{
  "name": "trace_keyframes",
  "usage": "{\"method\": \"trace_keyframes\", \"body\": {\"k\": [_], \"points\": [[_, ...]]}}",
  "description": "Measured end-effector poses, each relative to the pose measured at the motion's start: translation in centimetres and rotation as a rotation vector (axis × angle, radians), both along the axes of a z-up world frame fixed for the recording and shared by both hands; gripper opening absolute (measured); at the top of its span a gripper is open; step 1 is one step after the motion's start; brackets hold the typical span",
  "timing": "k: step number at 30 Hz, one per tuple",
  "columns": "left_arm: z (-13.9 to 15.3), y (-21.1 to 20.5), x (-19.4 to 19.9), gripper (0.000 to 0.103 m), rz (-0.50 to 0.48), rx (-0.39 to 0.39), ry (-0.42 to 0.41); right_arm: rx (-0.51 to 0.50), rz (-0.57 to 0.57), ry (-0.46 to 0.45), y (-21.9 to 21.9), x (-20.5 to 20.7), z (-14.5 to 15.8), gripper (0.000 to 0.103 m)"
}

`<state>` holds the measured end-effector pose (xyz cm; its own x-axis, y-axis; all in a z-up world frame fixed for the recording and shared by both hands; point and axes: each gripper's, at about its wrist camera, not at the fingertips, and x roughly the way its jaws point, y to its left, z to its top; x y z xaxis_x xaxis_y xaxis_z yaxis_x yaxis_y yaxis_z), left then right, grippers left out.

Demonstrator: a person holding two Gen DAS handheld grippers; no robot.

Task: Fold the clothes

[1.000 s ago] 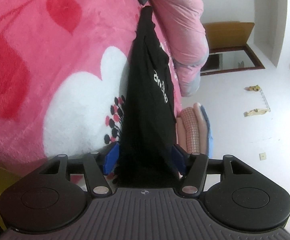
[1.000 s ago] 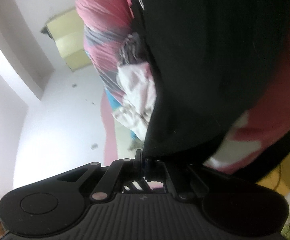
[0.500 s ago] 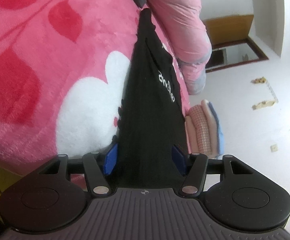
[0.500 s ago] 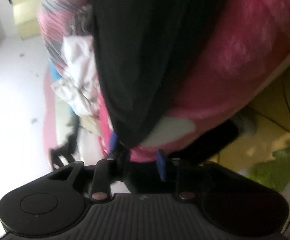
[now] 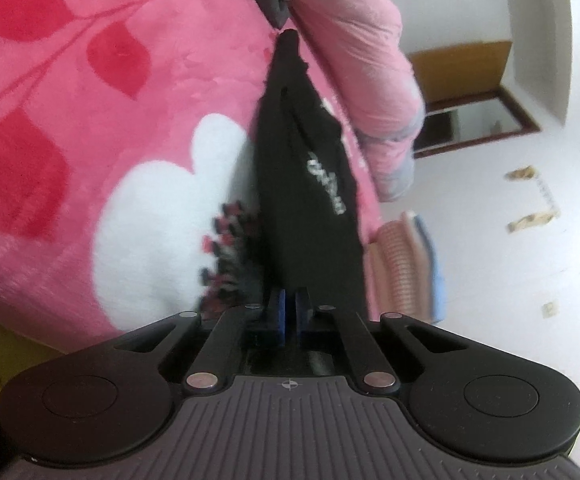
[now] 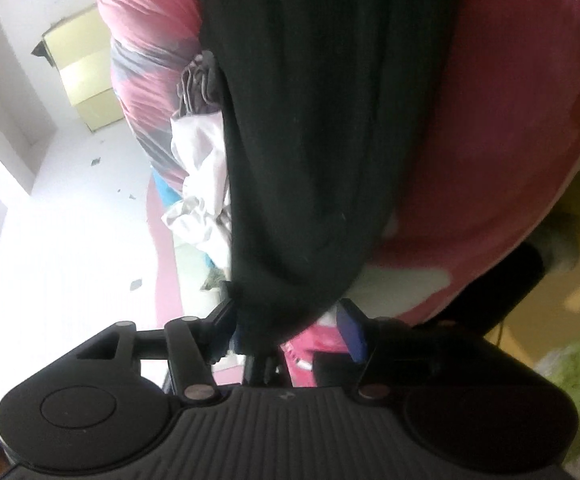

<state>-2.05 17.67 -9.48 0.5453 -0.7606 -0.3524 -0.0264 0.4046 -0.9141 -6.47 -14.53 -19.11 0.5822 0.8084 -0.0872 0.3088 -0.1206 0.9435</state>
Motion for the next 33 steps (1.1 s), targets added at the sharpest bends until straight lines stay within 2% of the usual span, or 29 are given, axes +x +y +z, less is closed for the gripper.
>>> {"method": "trace_keyframes", "body": {"k": [4,5,7,8,9,10,11,12,13,14,19,23,25,28,33], "points": [[0.2,0.0,0.0,0.002,-0.002,-0.026,-0.006,0.082,-0.02,0.008,1.3,0.8,-0.4,0.057],[0.2,0.0,0.0,0.002,-0.003,-0.028,-0.006,0.101,-0.035,0.001,1.4,1.0,-0.4,0.053],[0.0,0.0,-0.1,0.002,-0.006,-0.036,-0.006,0.132,-0.064,-0.011,1.3,1.4,-0.3,0.037],[-0.1,0.0,0.0,0.002,-0.011,-0.049,-0.009,0.141,-0.075,-0.018,1.2,1.5,-0.2,0.022],[-0.3,0.1,0.0,0.003,-0.016,-0.067,-0.012,0.15,-0.085,-0.027,1.1,1.6,-0.1,0.013],[-0.5,0.3,0.1,0.003,-0.018,-0.087,-0.017,0.154,-0.09,-0.038,1.1,1.7,0.0,0.01],[-0.6,0.4,0.1,0.008,-0.017,-0.102,-0.026,0.154,-0.093,-0.05,1.1,1.8,0.2,0.005],[-0.8,0.6,0.1,0.012,-0.013,-0.115,-0.031,0.153,-0.093,-0.06,1.0,2.0,0.3,0.003],[-1.0,0.7,0.2,0.025,-0.008,-0.121,-0.029,0.151,-0.093,-0.069,0.9,2.1,0.4,0.003],[-1.2,0.7,0.4,0.03,-0.004,-0.122,-0.021,0.15,-0.092,-0.078,0.9,2.2,0.4,0.002],[-2.2,0.0,2.1,0.033,-0.03,-0.114,0.028,0.158,-0.101,-0.1,1.1,3.4,0.6,0.002],[-2.5,-1.5,3.6,0.036,-0.095,-0.124,0.054,0.156,-0.102,-0.113,1.6,3.8,0.9,0.002],[-2.4,-2.4,4.4,0.037,-0.136,-0.111,0.053,0.154,-0.095,-0.122,0.5,2.8,1.2,0.002],[-1.9,-3.7,5.5,0.04,-0.175,-0.061,0.055,0.115,-0.064,-0.146,0.1,2.5,1.7,0.002],[-1.8,-5.9,6.5,0.041,-0.275,-0.035,0.062,0.05,-0.013,-0.185,-0.5,1.9,2.6,0.002]]}}
